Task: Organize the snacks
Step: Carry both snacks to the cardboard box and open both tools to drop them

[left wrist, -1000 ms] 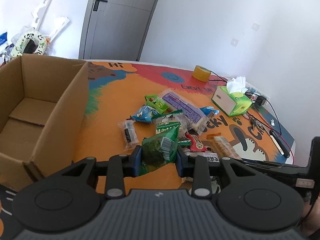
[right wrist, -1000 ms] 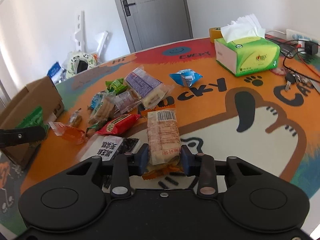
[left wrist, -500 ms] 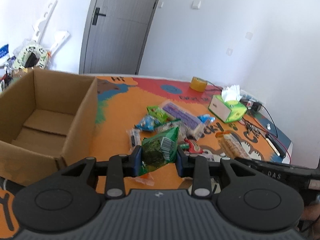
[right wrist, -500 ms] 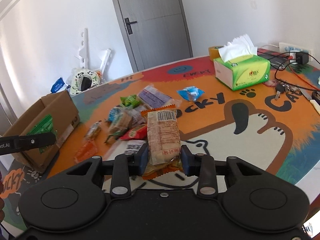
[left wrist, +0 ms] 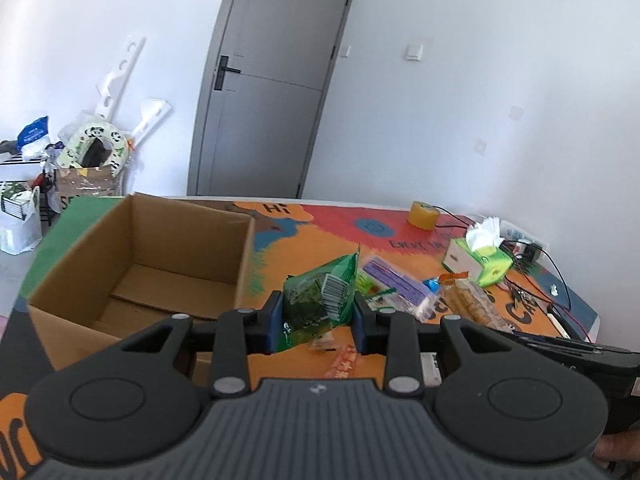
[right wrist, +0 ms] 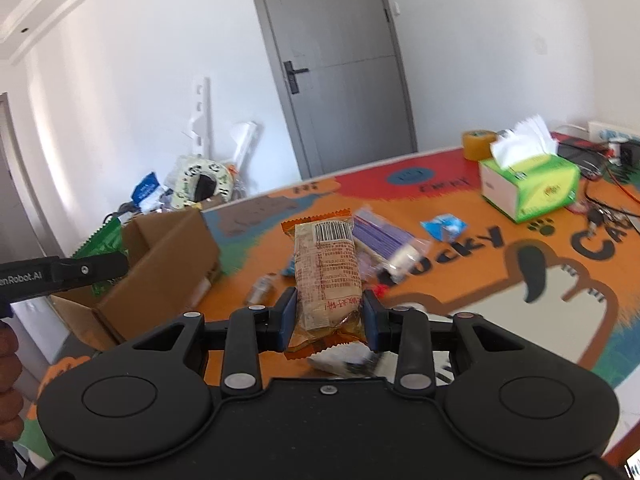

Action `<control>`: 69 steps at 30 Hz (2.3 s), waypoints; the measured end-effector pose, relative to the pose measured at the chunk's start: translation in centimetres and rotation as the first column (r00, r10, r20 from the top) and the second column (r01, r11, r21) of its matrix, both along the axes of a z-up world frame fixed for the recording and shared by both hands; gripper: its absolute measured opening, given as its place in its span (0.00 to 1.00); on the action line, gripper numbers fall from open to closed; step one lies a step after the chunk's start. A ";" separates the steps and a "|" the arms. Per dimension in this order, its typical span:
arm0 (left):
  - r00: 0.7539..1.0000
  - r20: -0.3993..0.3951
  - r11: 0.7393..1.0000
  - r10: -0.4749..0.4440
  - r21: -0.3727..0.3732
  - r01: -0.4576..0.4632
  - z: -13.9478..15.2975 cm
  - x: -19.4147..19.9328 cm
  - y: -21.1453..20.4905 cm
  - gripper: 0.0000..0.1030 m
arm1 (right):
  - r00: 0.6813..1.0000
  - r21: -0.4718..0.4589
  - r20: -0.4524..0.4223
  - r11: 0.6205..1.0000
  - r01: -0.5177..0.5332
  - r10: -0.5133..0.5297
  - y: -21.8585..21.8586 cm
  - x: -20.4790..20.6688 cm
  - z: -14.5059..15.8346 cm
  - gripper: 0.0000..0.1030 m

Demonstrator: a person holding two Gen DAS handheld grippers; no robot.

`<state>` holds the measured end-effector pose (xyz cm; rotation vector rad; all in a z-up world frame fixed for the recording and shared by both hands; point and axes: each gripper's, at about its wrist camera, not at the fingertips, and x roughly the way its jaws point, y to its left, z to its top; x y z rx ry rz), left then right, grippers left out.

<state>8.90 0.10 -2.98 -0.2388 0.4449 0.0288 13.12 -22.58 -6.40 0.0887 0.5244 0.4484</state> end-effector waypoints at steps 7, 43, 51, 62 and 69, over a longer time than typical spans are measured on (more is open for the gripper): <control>0.999 0.017 0.999 0.038 -0.004 -0.038 0.6 -1.1 2.1 0.32 | 0.999 0.015 0.018 0.999 -0.041 0.040 2.8 0.2 1.2 0.34; 0.969 -0.040 0.965 0.244 -0.087 -0.247 -1.8 -1.3 14.1 0.36 | 0.966 0.002 0.008 0.966 -0.258 0.258 18.8 1.3 1.9 0.34; 0.975 -0.046 0.967 0.219 -0.121 -0.223 -2.1 -1.7 14.1 0.46 | 0.969 0.007 -0.017 0.969 -0.247 0.247 19.9 1.8 1.2 0.34; 0.974 -0.041 0.971 0.222 -0.076 -0.225 -1.2 -1.9 12.1 0.76 | 0.983 0.043 -0.022 0.982 -0.181 0.183 16.5 1.2 1.5 0.60; 0.975 -0.045 0.975 0.217 -0.049 -0.219 -1.0 -1.6 9.8 0.85 | 0.992 0.053 -0.049 0.992 -0.118 0.120 12.5 0.7 0.9 0.71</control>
